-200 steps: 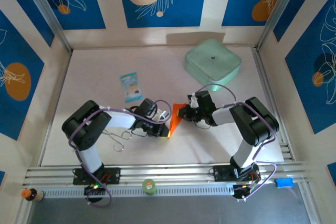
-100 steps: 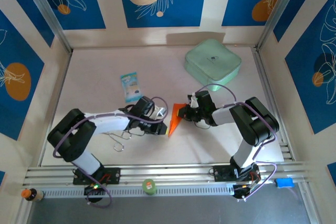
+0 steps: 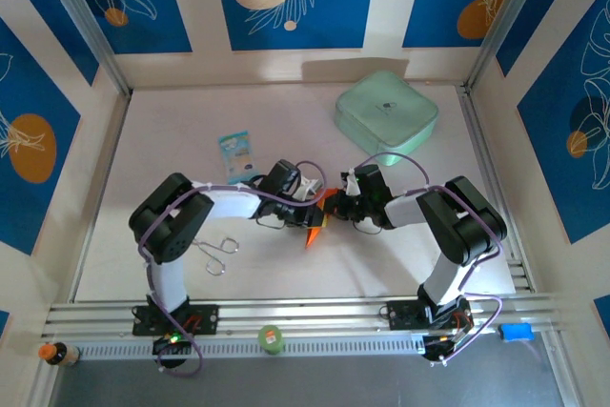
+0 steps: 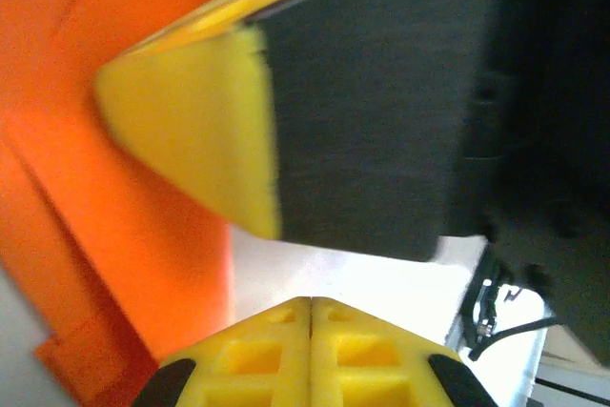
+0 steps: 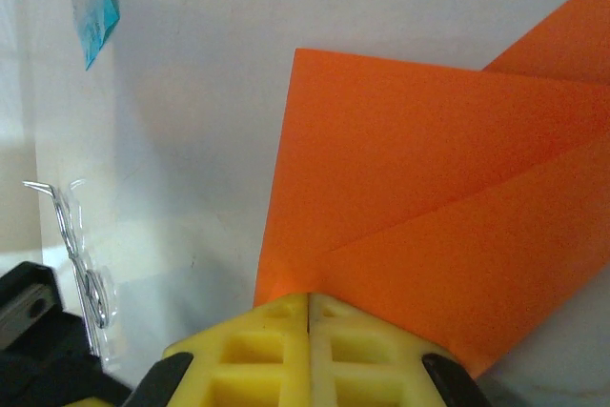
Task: Fold a paper plane with a square sheet of paper (pick it up from the middle)
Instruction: Fold the wing for the fifth time at the center of the table.
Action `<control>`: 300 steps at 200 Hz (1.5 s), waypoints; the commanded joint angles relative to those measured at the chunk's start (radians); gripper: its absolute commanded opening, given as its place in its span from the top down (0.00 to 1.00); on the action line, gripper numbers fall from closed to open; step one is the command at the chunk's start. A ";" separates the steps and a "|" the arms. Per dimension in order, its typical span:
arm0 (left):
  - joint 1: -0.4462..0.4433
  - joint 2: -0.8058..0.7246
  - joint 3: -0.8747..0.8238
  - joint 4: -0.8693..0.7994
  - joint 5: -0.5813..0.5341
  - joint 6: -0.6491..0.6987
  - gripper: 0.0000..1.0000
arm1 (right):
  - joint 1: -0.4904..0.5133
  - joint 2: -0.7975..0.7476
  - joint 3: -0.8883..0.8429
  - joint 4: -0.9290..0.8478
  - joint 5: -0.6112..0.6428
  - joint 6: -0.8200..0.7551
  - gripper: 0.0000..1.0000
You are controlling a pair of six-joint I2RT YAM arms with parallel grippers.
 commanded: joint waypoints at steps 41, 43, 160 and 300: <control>-0.012 0.028 -0.031 -0.113 -0.139 0.064 0.95 | 0.026 0.024 -0.020 -0.107 0.083 0.000 1.00; -0.013 0.028 -0.035 -0.114 -0.141 0.065 0.96 | 0.026 0.022 -0.019 -0.108 0.082 0.000 1.00; -0.015 0.047 -0.142 -0.099 -0.035 0.116 1.00 | 0.023 -0.238 -0.019 -0.218 0.052 -0.084 0.99; -0.015 0.048 -0.165 -0.099 -0.072 0.109 1.00 | -0.012 -0.003 -0.004 -0.096 0.071 -0.062 1.00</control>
